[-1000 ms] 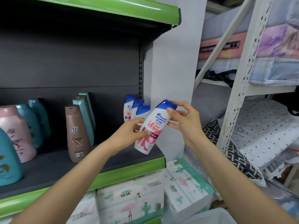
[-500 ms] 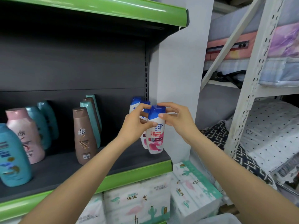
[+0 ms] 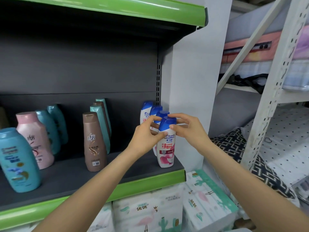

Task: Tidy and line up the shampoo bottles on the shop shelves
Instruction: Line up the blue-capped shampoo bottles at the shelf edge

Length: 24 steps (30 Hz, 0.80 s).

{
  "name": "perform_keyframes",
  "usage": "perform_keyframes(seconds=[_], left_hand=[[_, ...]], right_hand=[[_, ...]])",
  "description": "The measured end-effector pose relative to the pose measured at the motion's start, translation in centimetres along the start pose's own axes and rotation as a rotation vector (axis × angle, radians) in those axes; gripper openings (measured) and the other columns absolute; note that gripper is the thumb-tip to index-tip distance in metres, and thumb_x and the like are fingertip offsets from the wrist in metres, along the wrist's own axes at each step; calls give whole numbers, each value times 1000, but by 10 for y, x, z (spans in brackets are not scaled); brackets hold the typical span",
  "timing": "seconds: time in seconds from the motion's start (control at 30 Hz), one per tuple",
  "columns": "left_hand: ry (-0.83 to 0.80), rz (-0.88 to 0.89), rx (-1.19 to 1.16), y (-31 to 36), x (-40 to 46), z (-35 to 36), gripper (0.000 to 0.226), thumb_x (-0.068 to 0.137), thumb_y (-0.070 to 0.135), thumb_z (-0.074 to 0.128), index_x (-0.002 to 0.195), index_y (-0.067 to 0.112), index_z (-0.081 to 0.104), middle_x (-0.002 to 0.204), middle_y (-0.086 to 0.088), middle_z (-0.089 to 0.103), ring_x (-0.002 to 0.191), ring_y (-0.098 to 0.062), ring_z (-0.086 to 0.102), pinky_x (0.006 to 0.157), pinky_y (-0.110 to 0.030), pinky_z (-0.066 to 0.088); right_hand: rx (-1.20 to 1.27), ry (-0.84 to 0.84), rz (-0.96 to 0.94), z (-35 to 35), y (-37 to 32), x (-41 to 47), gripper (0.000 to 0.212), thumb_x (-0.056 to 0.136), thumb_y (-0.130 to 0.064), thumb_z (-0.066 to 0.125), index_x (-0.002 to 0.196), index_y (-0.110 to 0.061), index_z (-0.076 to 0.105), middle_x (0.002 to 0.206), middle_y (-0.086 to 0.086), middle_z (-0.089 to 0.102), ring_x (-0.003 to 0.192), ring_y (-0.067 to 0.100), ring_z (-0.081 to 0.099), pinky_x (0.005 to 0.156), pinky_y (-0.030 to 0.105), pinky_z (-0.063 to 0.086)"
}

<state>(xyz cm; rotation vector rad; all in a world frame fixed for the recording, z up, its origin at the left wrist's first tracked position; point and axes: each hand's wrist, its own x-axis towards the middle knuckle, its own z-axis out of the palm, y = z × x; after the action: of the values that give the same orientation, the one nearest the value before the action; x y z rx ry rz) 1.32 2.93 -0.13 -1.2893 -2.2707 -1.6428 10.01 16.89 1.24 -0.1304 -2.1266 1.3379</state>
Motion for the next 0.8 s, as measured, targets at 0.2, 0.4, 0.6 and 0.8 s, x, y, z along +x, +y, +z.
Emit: perform_keyframes(seconds=[0.2,0.4,0.6,0.8], left_hand=[[96,11,5,-3,22,-20,19,96,17,46,110,22,59,109,-3,64,89,-11,61,72,-18,51],[-99,148,371,1,50,-19,44,92,15,54,135,23,48,131,-4,48,111,-17,51,91,-22,39],[-78,124,287,-11,43,-22,40,84,18,68,120,21,50,121,2,54,101,-13,54,73,-11,39],[49,85,213,-20,32,-35,34,82,13,70,103,18,44,106,1,58,82,-3,56,57,-6,44]], right_hand=[[3,2,-19,-1,2,5,23,88,-10,62,107,-22,64,110,-2,64,101,14,60,70,19,53],[-139,33,-72,-2,0,5,26,88,-11,63,113,-19,63,114,-3,61,101,10,58,77,16,49],[-174,37,-80,-2,-1,6,27,87,-12,64,112,-19,65,114,-3,64,98,9,59,76,14,47],[-166,34,-58,1,-3,3,26,88,-11,62,113,-19,63,108,-7,62,99,12,57,76,19,49]])
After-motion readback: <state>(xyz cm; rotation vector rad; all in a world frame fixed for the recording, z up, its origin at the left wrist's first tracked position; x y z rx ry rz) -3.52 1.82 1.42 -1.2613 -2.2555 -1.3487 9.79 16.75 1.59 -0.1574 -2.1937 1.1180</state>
